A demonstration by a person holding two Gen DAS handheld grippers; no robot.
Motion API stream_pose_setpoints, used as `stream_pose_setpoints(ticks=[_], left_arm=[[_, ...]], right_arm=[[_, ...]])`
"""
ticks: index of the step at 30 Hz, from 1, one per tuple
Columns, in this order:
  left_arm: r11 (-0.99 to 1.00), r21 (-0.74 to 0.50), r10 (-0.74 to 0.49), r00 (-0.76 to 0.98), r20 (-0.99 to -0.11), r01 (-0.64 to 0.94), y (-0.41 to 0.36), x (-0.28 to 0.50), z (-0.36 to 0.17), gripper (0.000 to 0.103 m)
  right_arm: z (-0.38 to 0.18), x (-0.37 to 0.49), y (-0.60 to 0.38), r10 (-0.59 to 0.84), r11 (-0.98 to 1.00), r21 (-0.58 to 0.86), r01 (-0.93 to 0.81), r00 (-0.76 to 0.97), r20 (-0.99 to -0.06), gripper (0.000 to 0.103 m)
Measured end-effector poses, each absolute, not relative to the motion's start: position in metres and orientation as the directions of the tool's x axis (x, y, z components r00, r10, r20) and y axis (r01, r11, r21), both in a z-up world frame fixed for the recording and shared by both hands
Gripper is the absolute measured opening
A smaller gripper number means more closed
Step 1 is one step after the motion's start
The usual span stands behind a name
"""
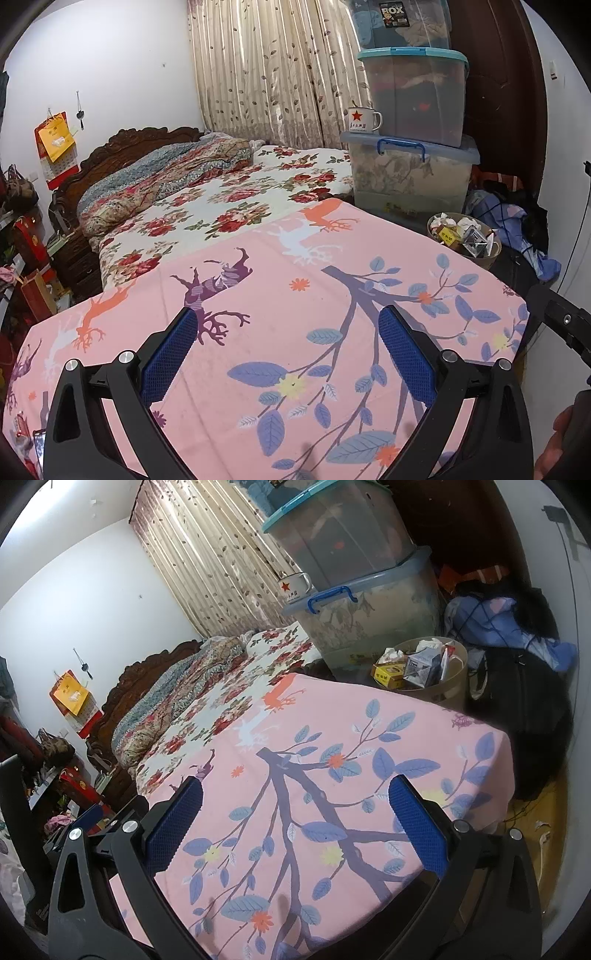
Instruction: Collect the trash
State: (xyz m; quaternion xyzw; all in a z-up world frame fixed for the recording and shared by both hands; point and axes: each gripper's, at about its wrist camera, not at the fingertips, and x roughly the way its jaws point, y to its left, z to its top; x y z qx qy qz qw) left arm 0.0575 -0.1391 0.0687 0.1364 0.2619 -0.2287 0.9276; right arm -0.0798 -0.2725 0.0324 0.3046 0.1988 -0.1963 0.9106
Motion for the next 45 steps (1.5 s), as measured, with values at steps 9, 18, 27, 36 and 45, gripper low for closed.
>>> stream_pose_setpoints(ticks=[9, 18, 27, 36, 45], left_arm=[[0.861, 0.118, -0.356, 0.753, -0.553, 0.494, -0.136, 0.060, 0.069, 0.094], [0.846, 0.125, -0.368, 0.738, -0.566, 0.518, -0.142, 0.056, 0.065, 0.094], [0.839, 0.126, -0.377, 0.732, -0.568, 0.530, -0.145, 0.052, 0.064, 0.094], [0.837, 0.126, -0.380, 0.731, -0.567, 0.533, -0.145, 0.051, 0.064, 0.094], [0.836, 0.125, -0.383, 0.730, -0.566, 0.535, -0.146, 0.049, 0.063, 0.094]], right_arm=[[0.035, -0.072, -0.265, -0.225, 0.757, 0.460, 0.463, 0.847, -0.482, 0.100], [0.034, -0.073, -0.264, -0.225, 0.749, 0.470, 0.467, 0.846, -0.484, 0.100], [0.033, -0.073, -0.264, -0.223, 0.748, 0.472, 0.467, 0.846, -0.485, 0.100], [0.031, -0.076, -0.263, -0.222, 0.748, 0.473, 0.466, 0.847, -0.483, 0.100], [0.030, -0.076, -0.263, -0.220, 0.747, 0.475, 0.466, 0.847, -0.484, 0.100]])
